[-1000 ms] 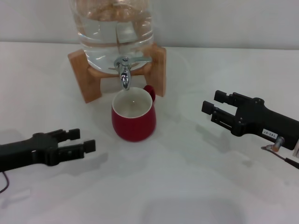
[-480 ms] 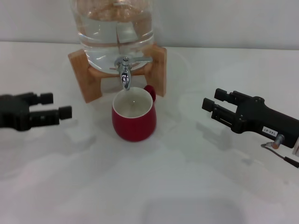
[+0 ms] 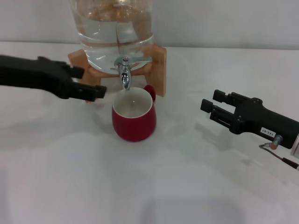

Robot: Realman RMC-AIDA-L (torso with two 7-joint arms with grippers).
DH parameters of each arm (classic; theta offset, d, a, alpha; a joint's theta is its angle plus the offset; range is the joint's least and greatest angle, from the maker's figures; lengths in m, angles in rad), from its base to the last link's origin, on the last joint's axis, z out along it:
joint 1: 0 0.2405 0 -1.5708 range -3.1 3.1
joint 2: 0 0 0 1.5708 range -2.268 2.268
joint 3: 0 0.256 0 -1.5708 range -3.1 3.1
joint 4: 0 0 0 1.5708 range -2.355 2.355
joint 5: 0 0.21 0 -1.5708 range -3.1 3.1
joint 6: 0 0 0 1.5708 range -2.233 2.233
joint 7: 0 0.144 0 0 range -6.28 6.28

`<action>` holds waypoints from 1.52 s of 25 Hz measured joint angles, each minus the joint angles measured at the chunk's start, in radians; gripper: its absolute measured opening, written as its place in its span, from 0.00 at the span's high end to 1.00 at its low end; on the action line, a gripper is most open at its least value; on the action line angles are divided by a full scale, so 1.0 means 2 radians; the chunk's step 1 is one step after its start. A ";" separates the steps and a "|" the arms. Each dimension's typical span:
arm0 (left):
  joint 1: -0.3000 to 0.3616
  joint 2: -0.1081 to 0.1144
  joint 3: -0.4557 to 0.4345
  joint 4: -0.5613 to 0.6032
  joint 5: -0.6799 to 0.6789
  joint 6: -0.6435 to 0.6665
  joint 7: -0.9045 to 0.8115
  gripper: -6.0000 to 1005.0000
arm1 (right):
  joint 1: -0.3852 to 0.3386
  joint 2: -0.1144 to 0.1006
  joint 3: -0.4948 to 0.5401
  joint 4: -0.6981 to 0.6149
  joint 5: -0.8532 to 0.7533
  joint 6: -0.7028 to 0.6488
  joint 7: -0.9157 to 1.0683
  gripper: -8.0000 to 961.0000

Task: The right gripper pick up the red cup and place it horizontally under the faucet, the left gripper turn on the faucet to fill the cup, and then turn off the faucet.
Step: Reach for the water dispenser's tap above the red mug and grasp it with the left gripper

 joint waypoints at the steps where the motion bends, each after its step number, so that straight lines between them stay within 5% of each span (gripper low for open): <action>1: -0.006 0.000 0.012 0.011 0.012 0.001 -0.006 0.12 | 0.000 0.000 0.000 -0.001 0.000 0.000 0.002 0.45; 16: -0.032 -0.002 0.153 0.124 0.053 0.060 0.039 0.12 | 0.002 0.000 -0.002 -0.010 0.000 0.000 0.007 0.45; 28: -0.032 -0.002 0.226 0.101 0.092 0.145 0.058 0.12 | 0.015 0.003 -0.001 -0.004 -0.041 0.008 0.006 0.45; 38: -0.049 -0.002 0.231 0.048 0.109 0.168 0.058 0.12 | 0.025 0.006 0.004 -0.003 -0.066 0.012 -0.037 0.45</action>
